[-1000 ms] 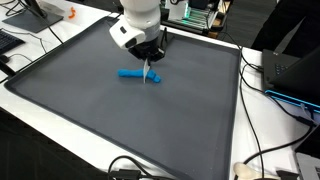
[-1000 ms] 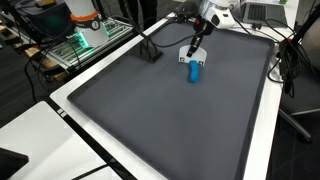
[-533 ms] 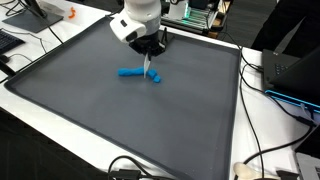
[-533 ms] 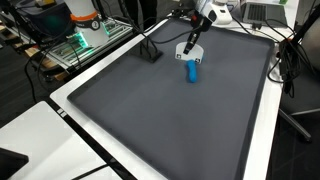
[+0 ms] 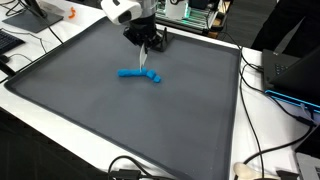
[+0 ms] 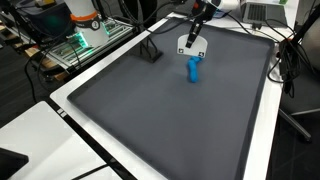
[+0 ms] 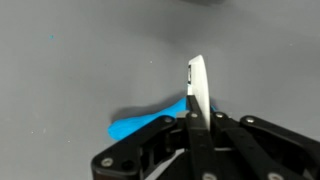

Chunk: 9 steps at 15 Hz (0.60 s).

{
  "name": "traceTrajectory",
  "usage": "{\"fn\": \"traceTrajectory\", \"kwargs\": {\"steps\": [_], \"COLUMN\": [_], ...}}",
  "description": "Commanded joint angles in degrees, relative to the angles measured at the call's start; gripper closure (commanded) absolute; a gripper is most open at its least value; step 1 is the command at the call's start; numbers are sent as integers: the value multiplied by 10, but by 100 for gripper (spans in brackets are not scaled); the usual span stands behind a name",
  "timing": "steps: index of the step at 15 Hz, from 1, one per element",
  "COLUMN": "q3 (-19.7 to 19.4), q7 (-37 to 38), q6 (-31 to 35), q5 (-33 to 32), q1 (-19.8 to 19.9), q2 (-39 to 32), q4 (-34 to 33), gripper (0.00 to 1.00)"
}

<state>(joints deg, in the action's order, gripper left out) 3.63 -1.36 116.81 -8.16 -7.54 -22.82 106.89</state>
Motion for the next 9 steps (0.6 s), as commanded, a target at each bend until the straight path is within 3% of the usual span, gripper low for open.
{"fn": "traceTrajectory", "kwargs": {"steps": [1, 9], "q3": [1, -1], "q7": [-14, -21], "q6": [12, 29], "q5": [-4, -22], "q1": [9, 8], "q2": [7, -20], "q4": [10, -5], "gripper": [99, 99]}}
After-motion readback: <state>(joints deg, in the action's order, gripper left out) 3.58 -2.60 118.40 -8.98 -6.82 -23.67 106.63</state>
